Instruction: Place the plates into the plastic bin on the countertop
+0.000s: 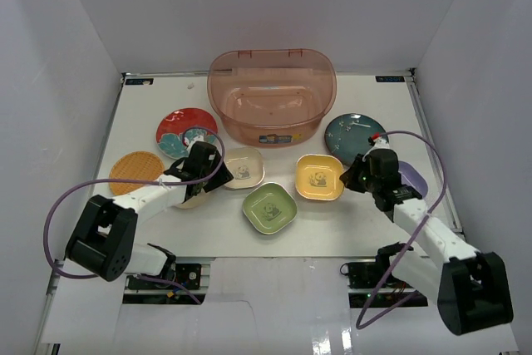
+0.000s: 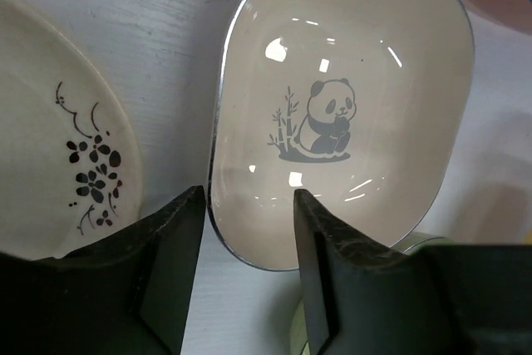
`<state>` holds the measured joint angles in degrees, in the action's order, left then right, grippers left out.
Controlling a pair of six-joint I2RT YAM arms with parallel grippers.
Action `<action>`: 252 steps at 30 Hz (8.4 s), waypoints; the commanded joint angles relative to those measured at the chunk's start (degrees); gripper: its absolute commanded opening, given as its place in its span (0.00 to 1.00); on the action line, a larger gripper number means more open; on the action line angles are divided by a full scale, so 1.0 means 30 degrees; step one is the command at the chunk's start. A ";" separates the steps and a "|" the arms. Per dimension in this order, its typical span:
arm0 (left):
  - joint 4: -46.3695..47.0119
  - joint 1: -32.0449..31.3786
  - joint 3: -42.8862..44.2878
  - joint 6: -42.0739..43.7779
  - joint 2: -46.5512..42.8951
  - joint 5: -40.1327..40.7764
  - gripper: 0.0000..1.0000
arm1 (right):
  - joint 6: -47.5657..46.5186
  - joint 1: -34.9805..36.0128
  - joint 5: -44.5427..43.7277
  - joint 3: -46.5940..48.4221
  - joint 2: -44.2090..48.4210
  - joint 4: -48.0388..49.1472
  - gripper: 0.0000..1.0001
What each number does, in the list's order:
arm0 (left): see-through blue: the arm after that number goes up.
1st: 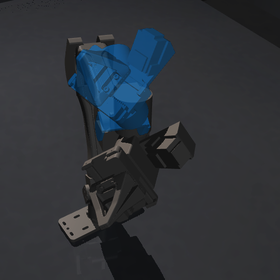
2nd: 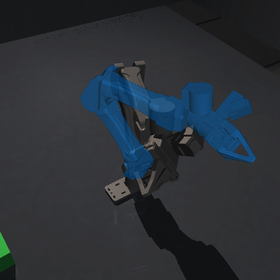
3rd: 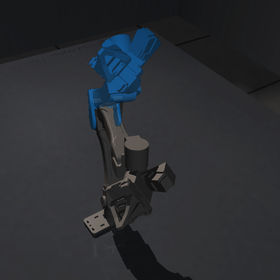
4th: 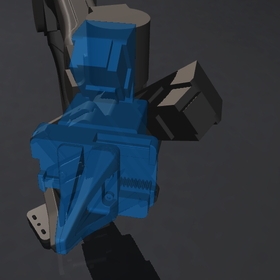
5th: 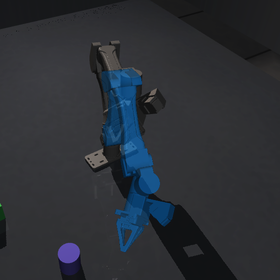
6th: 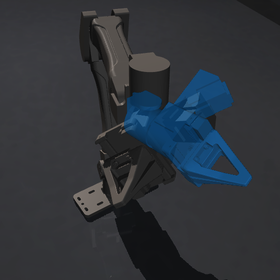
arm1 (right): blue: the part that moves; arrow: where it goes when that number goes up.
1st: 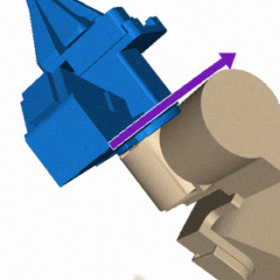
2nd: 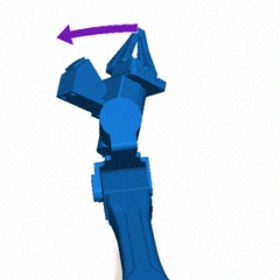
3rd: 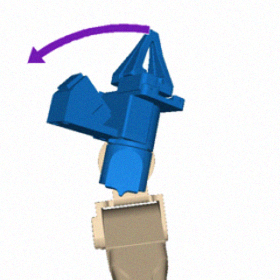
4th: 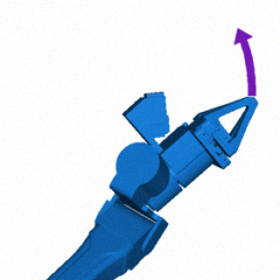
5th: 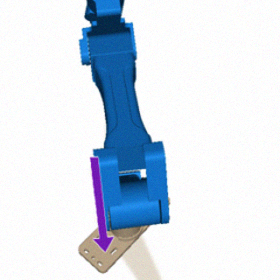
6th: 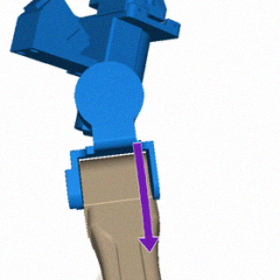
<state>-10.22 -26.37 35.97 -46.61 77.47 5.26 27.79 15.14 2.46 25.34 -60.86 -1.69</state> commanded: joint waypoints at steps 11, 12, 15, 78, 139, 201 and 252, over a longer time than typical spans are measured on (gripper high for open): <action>0.1004 -0.0087 0.0169 0.0653 -0.0185 -0.0814 0.00 | -0.0766 0.1077 0.2345 1.0147 0.0900 0.1294 0.08; 0.0946 -0.0087 0.0112 0.0712 -0.0537 -0.0786 0.00 | -0.1029 0.1049 0.1822 1.0968 0.0022 0.1587 0.08; 0.0216 -0.0116 -0.0007 0.0859 -0.2347 -0.0029 0.00 | -0.2170 0.1078 0.1321 1.5474 -0.4573 0.1563 0.08; -0.9984 0.1554 3.0316 0.6602 1.7513 -0.5934 0.80 | 0.1106 -1.3039 -0.4160 -0.0244 0.5612 -0.3127 0.91; -0.2014 -0.5595 -0.0446 -0.0489 0.0807 -0.3482 0.56 | 0.2278 0.3685 -0.6180 2.6916 -2.0319 -0.3625 0.13; -0.9017 0.2403 3.2925 0.9355 1.8592 -0.6735 0.60 | -0.0768 0.4972 0.0266 0.3211 0.0163 0.3640 0.26; -0.9103 0.4776 -0.0710 -0.2130 -1.4807 0.6128 0.78 | 0.8075 1.5697 -0.1991 1.5427 -1.9993 0.9324 0.63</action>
<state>-37.45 -12.43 31.38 -54.22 34.65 21.93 46.46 62.33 -1.85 68.84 -118.26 23.20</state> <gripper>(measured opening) 0.776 0.630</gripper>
